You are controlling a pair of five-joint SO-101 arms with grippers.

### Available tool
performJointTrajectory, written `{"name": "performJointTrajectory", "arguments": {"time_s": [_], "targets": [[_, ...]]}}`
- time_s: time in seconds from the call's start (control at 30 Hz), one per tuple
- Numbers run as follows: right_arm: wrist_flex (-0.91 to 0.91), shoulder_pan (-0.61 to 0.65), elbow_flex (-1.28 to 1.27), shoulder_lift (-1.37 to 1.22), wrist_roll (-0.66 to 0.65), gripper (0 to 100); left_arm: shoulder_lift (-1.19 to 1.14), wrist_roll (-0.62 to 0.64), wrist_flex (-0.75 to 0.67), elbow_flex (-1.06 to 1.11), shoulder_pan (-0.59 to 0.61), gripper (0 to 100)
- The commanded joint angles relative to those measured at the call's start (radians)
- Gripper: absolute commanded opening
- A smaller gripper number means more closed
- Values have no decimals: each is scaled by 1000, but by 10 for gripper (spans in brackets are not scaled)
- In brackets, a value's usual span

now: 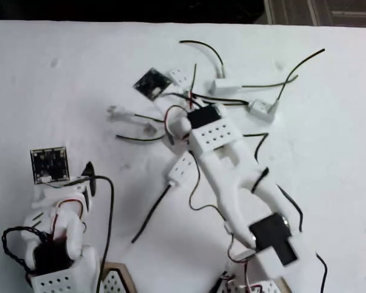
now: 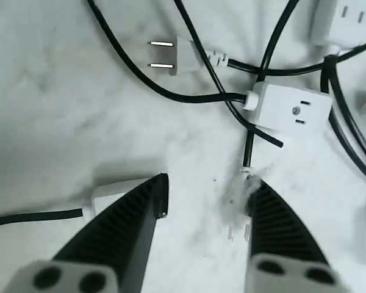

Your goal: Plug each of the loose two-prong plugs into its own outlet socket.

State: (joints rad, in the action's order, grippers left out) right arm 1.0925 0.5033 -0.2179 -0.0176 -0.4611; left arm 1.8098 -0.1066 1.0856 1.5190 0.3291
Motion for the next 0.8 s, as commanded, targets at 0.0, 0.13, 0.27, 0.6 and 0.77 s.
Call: {"name": "performJointTrajectory", "arguments": {"time_s": [0.0, 0.13, 0.27, 0.6, 0.77], "targets": [[-84, -10, 49, -53, -51, 198, 7, -11, -17, -8, 8, 221], [-101, -28, 130, -182, -55, 198, 7, -11, -17, -8, 8, 221], [-97, -61, 226, -294, -55, 198, 7, -11, -17, -8, 8, 221], [90, -183, 318, -377, -55, 198, 7, -11, -17, -8, 8, 221], [94, -237, 318, -437, -55, 198, 7, -11, -17, -8, 8, 221]]}}
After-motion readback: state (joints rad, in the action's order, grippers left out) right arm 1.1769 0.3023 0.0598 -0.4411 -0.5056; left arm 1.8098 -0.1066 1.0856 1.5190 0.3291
